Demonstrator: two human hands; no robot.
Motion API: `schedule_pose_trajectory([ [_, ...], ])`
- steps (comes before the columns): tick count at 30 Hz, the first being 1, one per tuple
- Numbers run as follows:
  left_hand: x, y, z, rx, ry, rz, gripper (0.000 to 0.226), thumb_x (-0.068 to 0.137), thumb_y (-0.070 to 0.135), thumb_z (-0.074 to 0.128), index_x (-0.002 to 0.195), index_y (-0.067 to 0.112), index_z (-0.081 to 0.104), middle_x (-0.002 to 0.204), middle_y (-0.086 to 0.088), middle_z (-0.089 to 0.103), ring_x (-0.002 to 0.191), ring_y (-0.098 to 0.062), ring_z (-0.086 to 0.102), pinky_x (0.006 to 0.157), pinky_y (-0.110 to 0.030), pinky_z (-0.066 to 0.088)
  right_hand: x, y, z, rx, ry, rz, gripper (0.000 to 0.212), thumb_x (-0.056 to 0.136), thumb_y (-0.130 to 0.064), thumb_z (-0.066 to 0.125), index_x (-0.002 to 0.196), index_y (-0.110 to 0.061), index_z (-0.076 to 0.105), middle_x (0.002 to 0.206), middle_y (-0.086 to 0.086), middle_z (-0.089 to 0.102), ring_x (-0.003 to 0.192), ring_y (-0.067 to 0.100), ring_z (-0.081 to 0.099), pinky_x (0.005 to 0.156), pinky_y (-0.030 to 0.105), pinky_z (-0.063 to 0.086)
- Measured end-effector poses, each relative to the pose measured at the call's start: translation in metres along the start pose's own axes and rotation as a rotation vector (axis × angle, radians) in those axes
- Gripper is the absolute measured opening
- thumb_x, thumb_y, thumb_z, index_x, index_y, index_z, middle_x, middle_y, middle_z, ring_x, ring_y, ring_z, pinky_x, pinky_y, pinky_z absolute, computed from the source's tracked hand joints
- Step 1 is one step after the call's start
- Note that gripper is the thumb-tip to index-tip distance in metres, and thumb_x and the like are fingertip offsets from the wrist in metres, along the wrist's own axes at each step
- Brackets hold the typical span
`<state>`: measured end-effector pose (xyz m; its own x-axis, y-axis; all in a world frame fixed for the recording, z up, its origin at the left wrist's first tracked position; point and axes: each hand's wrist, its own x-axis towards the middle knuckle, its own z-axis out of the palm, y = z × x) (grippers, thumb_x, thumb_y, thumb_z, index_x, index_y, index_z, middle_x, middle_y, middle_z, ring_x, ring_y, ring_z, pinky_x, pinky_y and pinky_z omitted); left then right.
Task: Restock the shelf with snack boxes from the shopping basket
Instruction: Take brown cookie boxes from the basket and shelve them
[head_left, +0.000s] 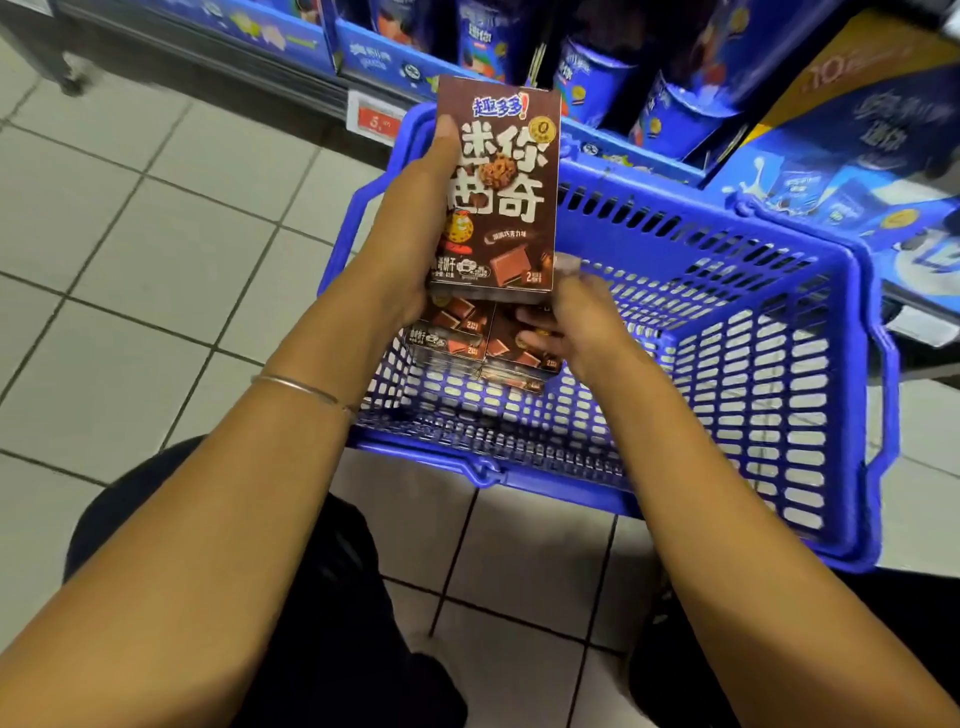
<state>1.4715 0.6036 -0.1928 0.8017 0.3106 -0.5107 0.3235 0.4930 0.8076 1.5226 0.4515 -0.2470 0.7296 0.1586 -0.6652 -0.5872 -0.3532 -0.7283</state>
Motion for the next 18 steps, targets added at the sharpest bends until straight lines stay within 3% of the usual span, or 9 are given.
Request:
schedule_pose_trajectory([
  [3,-0.004,0.003,0.003,0.005,0.025,0.009,0.043,0.108,0.054,0.045,0.111,0.022,0.073,0.105,-0.003,0.082,0.101,-0.023,0.079,0.102,-0.05,0.059,0.008,0.004,0.024,-0.111,-0.014,-0.085,0.005,0.102,-0.034,0.056,0.1,-0.03,0.056,0.11,0.001,0.069,0.109,0.027,0.067,0.092,0.048,0.058],
  [6,-0.006,0.007,-0.001,-0.005,0.048,0.026,0.044,0.109,0.052,0.045,0.115,0.019,0.073,0.108,-0.004,0.082,0.103,-0.023,0.079,0.103,-0.049,0.058,0.012,0.012,0.046,-0.196,0.017,-0.153,0.017,0.096,-0.042,0.063,0.083,-0.032,0.057,0.094,-0.004,0.068,0.1,0.027,0.068,0.091,0.048,0.058],
  [7,-0.007,0.009,-0.003,-0.022,0.046,0.023,0.045,0.109,0.052,0.046,0.122,0.017,0.072,0.112,-0.006,0.081,0.106,-0.025,0.078,0.104,-0.049,0.058,0.014,0.016,0.051,-0.236,0.044,-0.196,0.017,0.094,-0.042,0.064,0.084,-0.03,0.061,0.094,-0.002,0.07,0.1,0.028,0.068,0.088,0.043,0.058],
  [9,-0.009,0.013,-0.009,-0.074,0.051,0.012,0.048,0.108,0.052,0.047,0.13,0.014,0.068,0.116,-0.009,0.08,0.108,-0.027,0.077,0.101,-0.047,0.06,0.017,0.021,0.059,-0.301,0.104,-0.261,0.02,0.091,-0.041,0.067,0.104,-0.026,0.068,0.109,0.004,0.07,0.105,0.029,0.065,0.085,0.036,0.056],
  [10,-0.01,0.014,-0.012,-0.094,0.054,0.012,0.047,0.109,0.052,0.047,0.129,0.014,0.068,0.115,-0.009,0.08,0.105,-0.026,0.078,0.097,-0.045,0.062,0.017,0.022,0.061,-0.287,0.125,-0.257,0.032,0.088,-0.042,0.069,0.116,-0.025,0.067,0.118,0.007,0.067,0.105,0.026,0.064,0.084,0.031,0.057],
  [12,-0.012,0.015,-0.016,-0.127,0.044,0.02,0.044,0.109,0.05,0.046,0.123,0.015,0.068,0.111,-0.008,0.081,0.1,-0.024,0.079,0.086,-0.04,0.065,0.016,0.022,0.063,-0.191,0.157,-0.26,0.044,0.083,-0.046,0.073,0.121,-0.027,0.063,0.122,0.004,0.065,0.098,0.017,0.065,0.069,0.02,0.056],
  [13,-0.013,0.015,-0.017,-0.138,0.037,0.022,0.044,0.11,0.049,0.045,0.123,0.014,0.068,0.111,-0.008,0.081,0.099,-0.024,0.079,0.083,-0.038,0.066,0.015,0.02,0.063,-0.138,0.163,-0.283,0.045,0.082,-0.046,0.076,0.121,-0.027,0.062,0.118,0.0,0.067,0.096,0.013,0.066,0.065,0.02,0.054],
  [16,-0.014,0.014,-0.02,-0.137,0.034,0.03,0.044,0.111,0.047,0.045,0.128,0.013,0.067,0.112,-0.008,0.081,0.099,-0.024,0.079,0.081,-0.037,0.066,0.011,0.016,0.058,-0.019,0.131,-0.284,0.046,0.084,-0.031,0.08,0.123,-0.018,0.059,0.109,-0.002,0.073,0.095,0.014,0.07,0.078,0.033,0.059],
  [18,-0.014,0.015,-0.019,-0.098,0.021,0.042,0.043,0.111,0.048,0.045,0.125,0.014,0.068,0.11,-0.007,0.081,0.099,-0.024,0.079,0.081,-0.038,0.066,0.005,0.015,0.045,0.064,0.134,-0.246,0.046,0.084,-0.019,0.081,0.124,-0.015,0.058,0.108,0.003,0.074,0.09,0.012,0.071,0.074,0.026,0.058],
])
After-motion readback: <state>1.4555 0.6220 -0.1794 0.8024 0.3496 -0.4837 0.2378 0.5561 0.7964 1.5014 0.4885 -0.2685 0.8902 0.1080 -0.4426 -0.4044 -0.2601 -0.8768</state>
